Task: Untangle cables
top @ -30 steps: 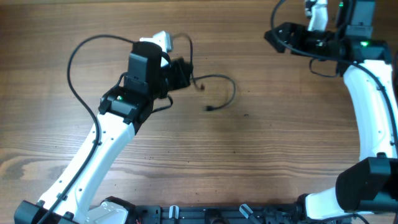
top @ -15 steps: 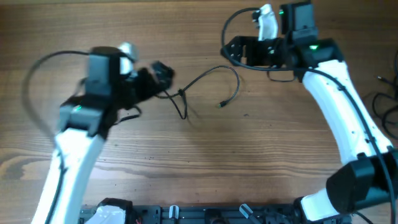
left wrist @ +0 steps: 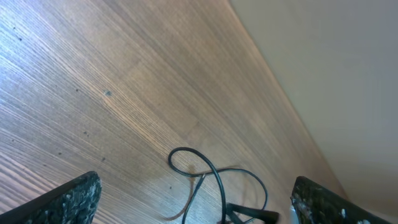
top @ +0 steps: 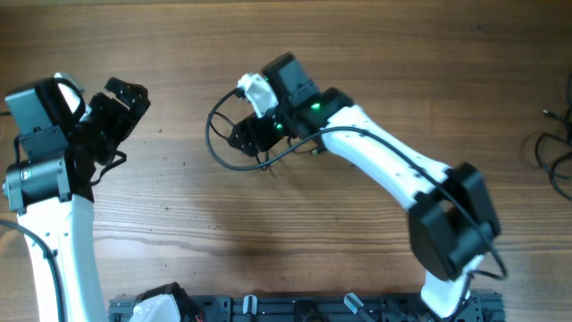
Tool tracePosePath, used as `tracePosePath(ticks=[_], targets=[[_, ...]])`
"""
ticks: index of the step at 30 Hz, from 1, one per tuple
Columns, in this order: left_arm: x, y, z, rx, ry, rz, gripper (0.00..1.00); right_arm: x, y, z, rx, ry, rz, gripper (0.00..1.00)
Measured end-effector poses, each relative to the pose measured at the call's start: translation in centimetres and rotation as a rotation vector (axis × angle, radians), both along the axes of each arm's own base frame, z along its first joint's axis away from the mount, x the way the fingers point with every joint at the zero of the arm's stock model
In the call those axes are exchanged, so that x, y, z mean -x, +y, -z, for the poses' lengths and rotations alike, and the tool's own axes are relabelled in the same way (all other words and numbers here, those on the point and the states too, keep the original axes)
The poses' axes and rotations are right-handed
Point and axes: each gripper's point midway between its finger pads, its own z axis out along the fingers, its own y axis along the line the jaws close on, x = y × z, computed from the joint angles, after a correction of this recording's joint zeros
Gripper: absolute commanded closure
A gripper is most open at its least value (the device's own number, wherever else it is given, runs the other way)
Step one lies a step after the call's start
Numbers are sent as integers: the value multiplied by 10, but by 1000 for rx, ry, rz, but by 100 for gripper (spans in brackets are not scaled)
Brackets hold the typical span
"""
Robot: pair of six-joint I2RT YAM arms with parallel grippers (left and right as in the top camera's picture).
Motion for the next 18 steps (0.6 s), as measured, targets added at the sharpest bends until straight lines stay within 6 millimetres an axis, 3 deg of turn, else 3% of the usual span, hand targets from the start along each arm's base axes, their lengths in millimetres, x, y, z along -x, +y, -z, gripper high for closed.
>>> tracePosePath(ticks=[2, 4, 5, 6, 8, 9, 10, 11, 13, 14, 17, 18], targets=[[-1, 0, 6, 6, 21, 0, 0, -1, 2, 25, 36, 21, 5, 66], [-1, 0, 7, 8, 27, 0, 0, -8, 0, 29, 55, 9, 34, 91], [-1, 0, 8, 9, 28, 0, 0, -15, -6, 30, 77, 1, 84, 96], [-1, 0, 8, 9, 28, 0, 0, -20, -12, 29, 89, 5, 130, 96], [-1, 0, 9, 10, 32, 1, 0, -34, -45, 17, 138, 44, 309, 96], [-2, 0, 10, 11, 35, 0, 0, -43, -68, 6, 150, 63, 409, 96], [-2, 1, 11, 12, 39, 0, 0, -55, -111, -8, 171, 97, 551, 96], [-3, 1, 13, 13, 44, 0, 0, -59, -131, -10, 188, 119, 610, 96], [-4, 1, 17, 17, 56, 0, 0, -68, -190, 5, 276, 189, 771, 96], [-6, 2, 22, 22, 71, 0, 0, -71, -211, 13, 307, 216, 825, 96], [-9, 3, 31, 30, 97, 0, 0, -75, -252, 42, 369, 294, 929, 95], [-8, 3, 31, 31, 99, 0, 0, -75, -265, 55, 391, 327, 956, 89]])
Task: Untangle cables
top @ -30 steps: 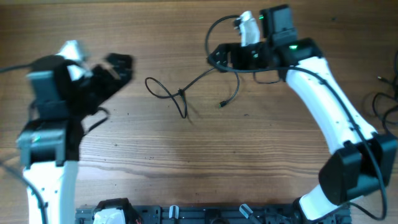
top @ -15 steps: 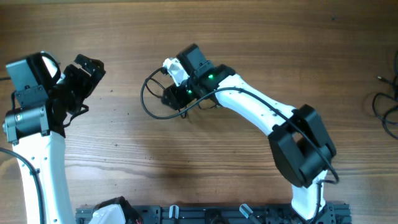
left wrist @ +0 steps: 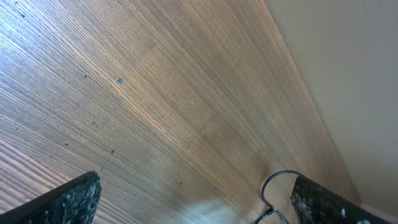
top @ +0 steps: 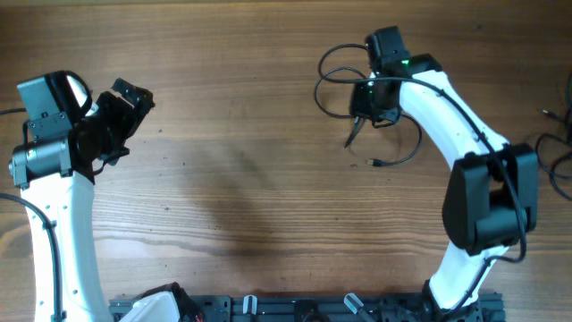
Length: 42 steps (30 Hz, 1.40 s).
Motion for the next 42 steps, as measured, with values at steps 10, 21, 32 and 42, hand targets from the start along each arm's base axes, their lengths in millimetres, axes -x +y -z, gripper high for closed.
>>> tracePosePath(ticks=[10, 21, 32, 42], targets=[[0, 0, 0, 0, 0, 0, 0, -8, -57, 33, 100, 27, -203, 21], [2, -1, 1, 3, 8, 0, 0, -6, -79, 59, 291, 61, -537, 31], [1, 0, 1, 2, 5, 0, 0, 5, -42, 57, 36, 83, -467, 96], [1, 0, 1, 1, 5, 0, 0, -100, -196, -126, -44, -430, 125, 96]])
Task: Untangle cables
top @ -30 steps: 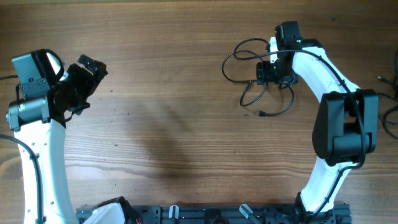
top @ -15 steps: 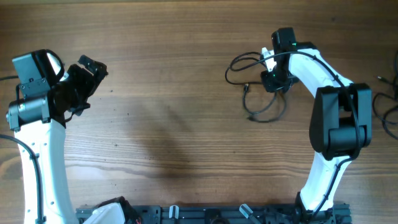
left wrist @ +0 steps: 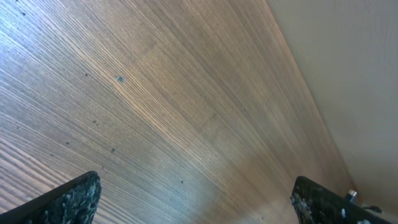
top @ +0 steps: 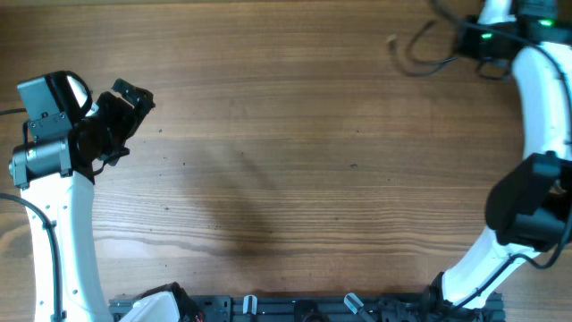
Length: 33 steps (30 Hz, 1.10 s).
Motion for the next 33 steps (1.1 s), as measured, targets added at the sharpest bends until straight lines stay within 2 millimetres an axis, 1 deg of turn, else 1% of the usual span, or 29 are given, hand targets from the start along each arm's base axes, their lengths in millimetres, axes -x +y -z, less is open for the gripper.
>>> tracePosePath(ticks=[1, 2, 3, 4, 5, 6, 7, 8, 9, 10, 11, 13, 14, 15, 17, 18, 20, 21, 23, 24, 25, 26, 28, 29, 30, 31, 32, 33], targets=[[0, 0, 0, 0, 0, 0, 0, -4, -42, -6, 2, -50, 113, 96], [0, 0, 0, 0, 0, 0, 0, -9, -68, -15, 17, -105, 173, 96], [-1, 0, 0, -1, -3, 0, 0, -8, -92, -21, 27, -138, 230, 96], [0, 0, 0, 0, 0, 0, 0, -2, -127, -26, 45, -163, 320, 96], [0, 0, 0, 0, 0, 0, 0, 8, -165, -26, 60, -180, 405, 96], [0, 0, 0, 0, 1, 0, 0, 14, -186, -21, 60, -184, 463, 96], [0, 0, 0, 0, 1, 0, 0, 18, -201, -14, 54, -179, 504, 96], [0, 0, 0, 0, 1, 0, 0, 27, -224, 8, 41, -143, 566, 93], [0, 0, 0, 0, 1, 0, 0, 32, -236, 23, 31, -118, 596, 57], [0, 0, 0, 0, 1, 0, 0, 33, -245, 35, 26, -109, 617, 0], [0, 0, 0, 0, 1, 0, 0, 36, -257, 60, 14, -80, 643, 0], [0, 0, 0, 0, 1, 0, 0, 41, -263, 99, -9, -15, 659, 0], [0, 0, 0, 0, 1, 0, 0, 45, -260, 119, -26, 36, 659, 0], [0, 0, 0, 0, 1, 0, 0, 49, -256, 130, -41, 69, 661, 0], [0, 0, 0, 0, 1, 0, 0, 60, -247, 137, -67, 138, 680, 0], [0, 0, 0, 0, 1, 0, 0, 75, -240, 144, -89, 214, 720, 0], [0, 0, 0, 0, 1, 0, 0, 84, -235, 147, -101, 259, 734, 0], [0, 0, 0, 0, 1, 0, 0, 87, -230, 144, -114, 275, 719, 0], [0, 0, 0, 0, 1, 0, 0, 90, -223, 129, -133, 284, 699, 0], [0, 0, 0, 0, 1, 0, 0, 90, -218, 104, -140, 265, 673, 0], [0, 0, 0, 0, 1, 0, 0, 88, -215, 85, -142, 236, 655, 0], [0, 0, 0, 1, 2, 0, 0, 86, -211, 61, -142, 193, 624, 0], [0, 0, 0, 0, 1, 0, 0, 85, -181, -13, -138, 55, 454, 0], [0, 0, 0, 0, 1, 0, 0, 89, -154, -61, -120, -34, 345, 0], [0, 0, 0, 1, 2, 0, 0, 93, -132, -92, -98, -87, 276, 0], [0, 0, 0, 0, 2, 0, 0, 102, -94, -125, -69, -132, 175, 0], [0, 0, 0, 0, 1, 0, 0, 107, -64, -145, -50, -164, 99, 0], [0, 0, 1, 1, 3, 0, 0, 114, -25, -169, -28, -211, -3, 0]])
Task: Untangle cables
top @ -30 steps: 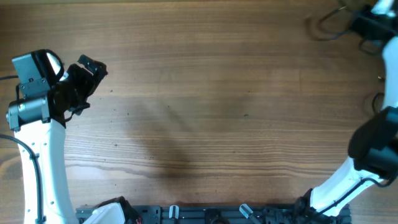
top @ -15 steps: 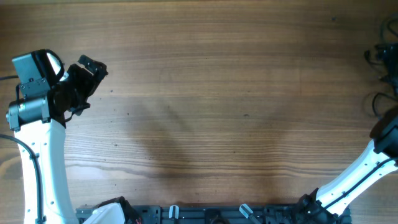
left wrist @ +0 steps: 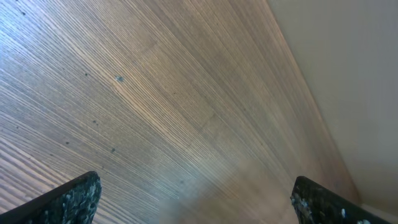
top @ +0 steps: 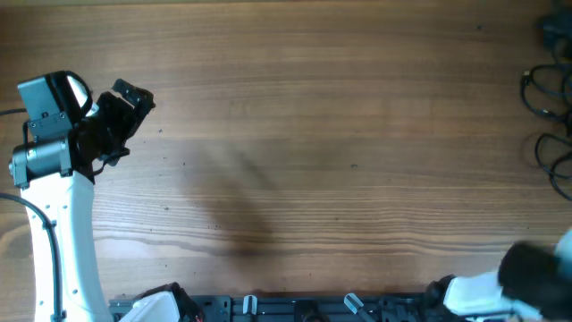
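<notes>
Black cables lie at the table's right edge in the overhead view: one looped bundle (top: 534, 91) and a second loop (top: 554, 163) below it, both partly cut off by the frame. My left gripper (top: 128, 114) hovers at the far left, open and empty, a long way from them. In the left wrist view the left gripper (left wrist: 196, 205) shows its two dark fingertips (left wrist: 74, 198) wide apart over bare wood, with no cable in sight. The right gripper is out of view; only a blurred part of the right arm (top: 536, 273) shows at the bottom right.
The wooden table (top: 295, 134) fills the overhead view. A dark rack (top: 295, 309) runs along the front edge. A dark object (top: 552, 34) sits at the top right corner. The table's far edge (left wrist: 298, 81) meets a pale wall in the left wrist view.
The right arm, which held a cable bundle at the top right corner, is gone from there; only its blurred base shows. A looped black cable now lies at the right edge. The left arm is unchanged.
The right gripper held a tangle of black cable left of the table's middle, then further right and farther back, then at the top right corner. Now the middle holds no cable and cables lie at the right edge. The left gripper stayed open at the far left.
</notes>
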Tool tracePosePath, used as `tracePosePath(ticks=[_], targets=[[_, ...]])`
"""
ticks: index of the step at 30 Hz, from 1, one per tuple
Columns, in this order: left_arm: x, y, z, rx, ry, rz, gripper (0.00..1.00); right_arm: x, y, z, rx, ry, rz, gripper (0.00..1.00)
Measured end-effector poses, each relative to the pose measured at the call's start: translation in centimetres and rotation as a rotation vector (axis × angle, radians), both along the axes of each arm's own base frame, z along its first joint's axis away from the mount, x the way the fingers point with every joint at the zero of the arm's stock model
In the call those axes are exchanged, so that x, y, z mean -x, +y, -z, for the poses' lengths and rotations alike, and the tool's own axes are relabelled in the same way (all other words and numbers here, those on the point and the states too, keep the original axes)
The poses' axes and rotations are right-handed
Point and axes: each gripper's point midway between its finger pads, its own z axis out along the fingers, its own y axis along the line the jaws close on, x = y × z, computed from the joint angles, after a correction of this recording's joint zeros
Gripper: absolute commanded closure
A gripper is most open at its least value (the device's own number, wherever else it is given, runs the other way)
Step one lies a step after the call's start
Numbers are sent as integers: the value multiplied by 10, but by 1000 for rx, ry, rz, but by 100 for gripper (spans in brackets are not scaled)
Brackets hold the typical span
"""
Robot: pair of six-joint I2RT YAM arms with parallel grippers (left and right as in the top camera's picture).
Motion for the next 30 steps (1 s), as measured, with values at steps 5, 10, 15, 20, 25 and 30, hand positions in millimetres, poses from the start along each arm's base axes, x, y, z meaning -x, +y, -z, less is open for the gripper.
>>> tracePosePath(ticks=[5, 10, 15, 20, 25, 30], targets=[[0, 0, 0, 0, 1, 0, 0, 68, 146, -69, 53, -153, -366, 0], [0, 0, 0, 0, 1, 0, 0, 119, 180, -91, 37, -203, -444, 0], [0, 0, 0, 0, 1, 0, 0, 121, 177, -71, 25, -105, -427, 0], [1, 0, 0, 1, 2, 0, 0, 99, 163, -49, 98, -198, -357, 0], [0, 0, 0, 1, 2, 0, 0, 147, 158, -24, 190, -488, -301, 0], [0, 0, 0, 0, 2, 0, 0, 169, 151, 29, 260, -726, -234, 0]])
